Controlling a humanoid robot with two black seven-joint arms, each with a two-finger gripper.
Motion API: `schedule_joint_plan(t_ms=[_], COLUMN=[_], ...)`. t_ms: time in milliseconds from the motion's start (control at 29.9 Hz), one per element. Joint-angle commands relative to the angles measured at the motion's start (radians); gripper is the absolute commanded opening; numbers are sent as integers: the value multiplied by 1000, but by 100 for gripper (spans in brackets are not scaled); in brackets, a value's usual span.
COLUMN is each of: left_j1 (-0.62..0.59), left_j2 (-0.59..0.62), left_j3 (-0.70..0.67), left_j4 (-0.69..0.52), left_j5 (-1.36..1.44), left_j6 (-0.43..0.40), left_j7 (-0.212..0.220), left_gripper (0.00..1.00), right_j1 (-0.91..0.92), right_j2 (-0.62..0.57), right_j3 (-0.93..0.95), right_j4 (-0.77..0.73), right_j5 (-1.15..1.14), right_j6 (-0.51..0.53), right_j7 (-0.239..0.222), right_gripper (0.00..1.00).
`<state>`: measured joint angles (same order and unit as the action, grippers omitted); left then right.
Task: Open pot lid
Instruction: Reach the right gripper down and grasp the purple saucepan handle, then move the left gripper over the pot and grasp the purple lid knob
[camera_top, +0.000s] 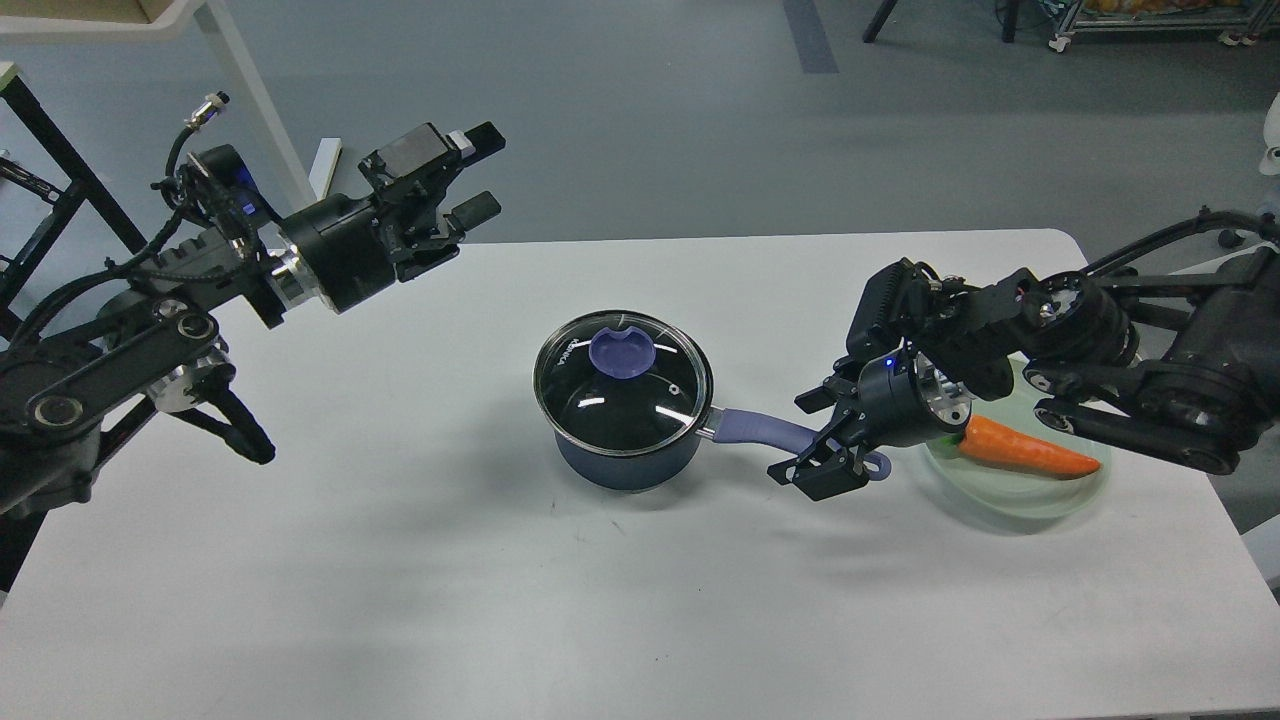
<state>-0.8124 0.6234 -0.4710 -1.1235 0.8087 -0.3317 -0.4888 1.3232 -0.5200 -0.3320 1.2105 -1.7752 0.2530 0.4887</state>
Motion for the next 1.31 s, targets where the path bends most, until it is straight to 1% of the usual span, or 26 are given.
schedule_joint_plan(t_ms=[0,67,167,268,402,502,636,703,837,904,971,1038,1138,1205,1272], left_j1=[1,1,1,1,-1,-5,-27,-46,-86,-96,-128,-180,-241,-258,-258], left_j2=[-8,-10,-11,-11,-13,-16,-33,-36,-40,-54,-82,-97,-116,-128,-152], left_j3=[2,2,0,2,2,0,0,3,8,18,70,151,305,373,399], left_j4=[-7,-7,-7,-7,-7,-7,-7,-7,-24,-39,-42,-30,-6,5,19], left_j5=[1,3,1,3,15,73,191,274,597,763,921,1015,1054,1060,1063], left_j6=[0,0,0,0,2,2,23,42,60,101,176,241,330,355,359], left_j7=[0,0,0,0,0,0,0,0,0,0,0,0,0,0,0], left_gripper=[99,99,99,99,99,99,99,99,99,99,99,99,99,99,99], right_j1=[2,2,2,10,14,16,14,14,16,14,14,14,14,14,14], right_j2=[1,1,0,0,-3,-6,-8,-6,-8,-8,-6,-6,-6,-3,-2], right_j3=[-4,-10,-15,-16,-18,-19,-21,-21,-21,-21,-21,-21,-21,-21,-21], right_j4=[0,0,0,0,0,0,0,0,0,0,0,0,0,0,-2], right_j5=[0,-1,-1,-1,-1,-3,-3,-3,-1,-1,-1,0,0,0,0], right_j6=[0,0,0,0,0,0,0,0,0,0,0,0,2,2,2], right_j7=[0,0,0,0,0,0,0,0,0,0,0,0,0,0,0], right_gripper=[65,64,58,55,43,37,30,29,29,29,29,30,30,30,30])
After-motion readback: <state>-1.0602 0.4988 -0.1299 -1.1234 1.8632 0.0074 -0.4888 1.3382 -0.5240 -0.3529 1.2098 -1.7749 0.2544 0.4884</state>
